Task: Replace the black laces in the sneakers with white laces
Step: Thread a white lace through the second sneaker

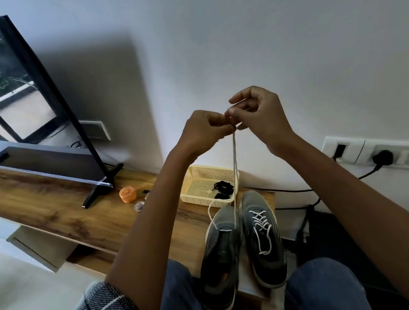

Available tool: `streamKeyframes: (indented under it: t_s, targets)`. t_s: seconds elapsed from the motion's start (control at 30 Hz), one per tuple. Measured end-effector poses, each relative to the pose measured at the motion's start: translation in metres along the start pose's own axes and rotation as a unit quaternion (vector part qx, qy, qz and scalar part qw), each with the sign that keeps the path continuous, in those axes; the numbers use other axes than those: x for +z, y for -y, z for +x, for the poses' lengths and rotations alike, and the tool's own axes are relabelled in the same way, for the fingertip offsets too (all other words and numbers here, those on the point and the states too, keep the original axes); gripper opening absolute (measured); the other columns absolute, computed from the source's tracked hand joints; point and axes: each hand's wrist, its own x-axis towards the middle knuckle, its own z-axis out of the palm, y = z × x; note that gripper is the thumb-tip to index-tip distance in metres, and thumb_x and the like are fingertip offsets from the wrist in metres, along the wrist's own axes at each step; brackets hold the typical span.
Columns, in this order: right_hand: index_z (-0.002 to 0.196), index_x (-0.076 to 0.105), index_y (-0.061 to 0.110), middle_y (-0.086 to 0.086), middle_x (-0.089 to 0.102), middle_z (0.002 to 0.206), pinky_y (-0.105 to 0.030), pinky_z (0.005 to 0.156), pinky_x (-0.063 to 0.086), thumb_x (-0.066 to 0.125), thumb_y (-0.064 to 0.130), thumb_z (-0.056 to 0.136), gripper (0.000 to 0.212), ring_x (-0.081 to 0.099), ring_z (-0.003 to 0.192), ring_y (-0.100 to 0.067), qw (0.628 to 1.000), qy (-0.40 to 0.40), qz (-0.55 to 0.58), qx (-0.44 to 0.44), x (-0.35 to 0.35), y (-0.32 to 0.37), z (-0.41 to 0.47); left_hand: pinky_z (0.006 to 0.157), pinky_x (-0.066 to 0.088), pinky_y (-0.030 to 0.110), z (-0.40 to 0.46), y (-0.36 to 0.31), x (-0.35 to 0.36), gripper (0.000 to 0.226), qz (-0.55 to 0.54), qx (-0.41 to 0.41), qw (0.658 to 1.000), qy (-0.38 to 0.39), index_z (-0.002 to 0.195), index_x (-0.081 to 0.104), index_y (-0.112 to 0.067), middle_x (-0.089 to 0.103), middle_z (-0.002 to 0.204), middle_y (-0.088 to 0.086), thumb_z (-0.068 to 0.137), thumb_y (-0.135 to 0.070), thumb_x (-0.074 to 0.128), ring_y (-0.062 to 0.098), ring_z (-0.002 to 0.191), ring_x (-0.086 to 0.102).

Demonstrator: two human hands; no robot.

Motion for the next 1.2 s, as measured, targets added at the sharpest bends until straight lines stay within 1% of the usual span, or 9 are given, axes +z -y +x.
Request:
streamKeyframes:
  t_s: [0.2, 0.33, 0.4, 0.5, 0.6, 0.67, 0.77, 1.03, 1.2]
  targets:
    - [0.099, 0.061, 0.014, -0.003, 0.068, 0.094, -0.030, 0.071, 0.056, 0.064, 0.013, 0.086, 0.013, 0.067, 0.084, -0.017, 0.997, -0.065, -0.020, -0.020, 0.000, -0.017, -0.008, 0.066, 0.051, 0.013, -0.001, 0.008, 0.011, 0.011, -0.025, 0.002, 0.999, -0.021, 0.096, 0.074, -0.009, 0.070, 0.078, -0.004, 0.089, -0.013, 0.067, -0.004, 0.066, 0.063]
    - [0.090, 0.059, 0.013, -0.004, 0.063, 0.083, -0.029, 0.064, 0.051, 0.057, 0.010, 0.091, 0.004, 0.062, 0.074, -0.020, 0.983, -0.156, -0.009, 0.101, 0.014, -0.064, -0.055, 0.073, 0.054, 0.023, 0.001, 0.011, 0.010, 0.007, -0.038, 0.004, 0.998, -0.048, 0.090, 0.075, -0.012, 0.073, 0.081, -0.001, 0.086, -0.015, 0.070, 0.006, 0.073, 0.064]
    - [0.084, 0.062, 0.011, -0.008, 0.064, 0.080, -0.030, 0.062, 0.047, 0.055, 0.010, 0.092, 0.010, 0.060, 0.072, -0.022, 0.974, -0.087, -0.098, 0.184, 0.032, -0.102, -0.092, 0.076, 0.054, 0.024, 0.001, 0.012, 0.009, 0.004, -0.034, 0.008, 0.998, -0.056, 0.087, 0.075, -0.015, 0.072, 0.079, -0.005, 0.085, -0.015, 0.071, 0.001, 0.070, 0.064]
    - [0.099, 0.064, 0.000, -0.016, 0.065, 0.099, -0.024, 0.065, 0.045, 0.052, 0.012, 0.093, 0.018, 0.058, 0.082, -0.023, 0.934, 0.104, -0.221, 0.260, 0.059, -0.153, -0.139, 0.083, 0.055, 0.027, 0.001, 0.012, 0.010, 0.005, -0.022, 0.023, 0.997, -0.072, 0.087, 0.075, -0.013, 0.071, 0.077, -0.009, 0.085, -0.017, 0.072, -0.003, 0.070, 0.065]
    - [0.131, 0.045, 0.000, -0.016, 0.044, 0.136, -0.031, 0.098, 0.040, 0.049, 0.023, 0.095, 0.042, 0.044, 0.123, -0.028, 0.890, 0.219, -0.305, 0.259, 0.079, -0.187, -0.165, 0.086, 0.055, 0.033, 0.002, 0.012, 0.011, 0.008, -0.019, 0.026, 0.996, -0.084, 0.088, 0.075, -0.012, 0.072, 0.078, -0.006, 0.084, -0.019, 0.072, 0.001, 0.074, 0.066]
    - [0.148, 0.023, 0.006, -0.015, 0.020, 0.154, -0.037, 0.109, 0.032, 0.043, 0.019, 0.097, 0.056, 0.026, 0.138, -0.033, 0.863, 0.252, -0.362, 0.246, 0.086, -0.197, -0.174, 0.087, 0.055, 0.034, 0.003, 0.011, 0.011, 0.009, -0.017, 0.030, 0.995, -0.097, 0.088, 0.075, -0.011, 0.073, 0.082, -0.003, 0.084, -0.019, 0.072, 0.005, 0.079, 0.068]
    - [0.151, 0.007, 0.006, -0.017, 0.005, 0.158, -0.038, 0.109, 0.035, 0.043, 0.008, 0.094, 0.068, 0.018, 0.142, -0.034, 0.820, 0.285, -0.447, 0.215, 0.093, -0.200, -0.180, 0.087, 0.055, 0.035, 0.005, 0.012, 0.014, 0.011, -0.011, 0.039, 0.992, -0.119, 0.089, 0.075, -0.009, 0.074, 0.084, -0.001, 0.085, -0.019, 0.072, 0.009, 0.083, 0.069]
    - [0.150, 0.003, -0.002, -0.026, 0.004, 0.156, -0.040, 0.109, 0.033, 0.049, 0.013, 0.095, 0.074, 0.015, 0.141, -0.040, 0.762, 0.334, -0.520, 0.195, 0.101, -0.206, -0.181, 0.083, 0.056, 0.037, 0.015, 0.004, 0.007, 0.011, -0.033, 0.070, 0.974, -0.213, 0.084, 0.073, -0.010, 0.071, 0.077, -0.008, 0.085, -0.021, 0.071, 0.004, 0.079, 0.069]
    - [0.148, 0.001, -0.006, -0.032, 0.004, 0.154, -0.041, 0.112, 0.023, 0.056, 0.020, 0.091, 0.083, 0.014, 0.142, -0.041, 0.729, 0.363, -0.558, 0.158, 0.106, -0.216, -0.183, 0.083, 0.056, 0.035, 0.018, -0.002, 0.003, 0.010, -0.027, 0.082, 0.972, -0.217, 0.084, 0.073, -0.010, 0.072, 0.079, -0.008, 0.085, -0.020, 0.071, 0.003, 0.079, 0.069]
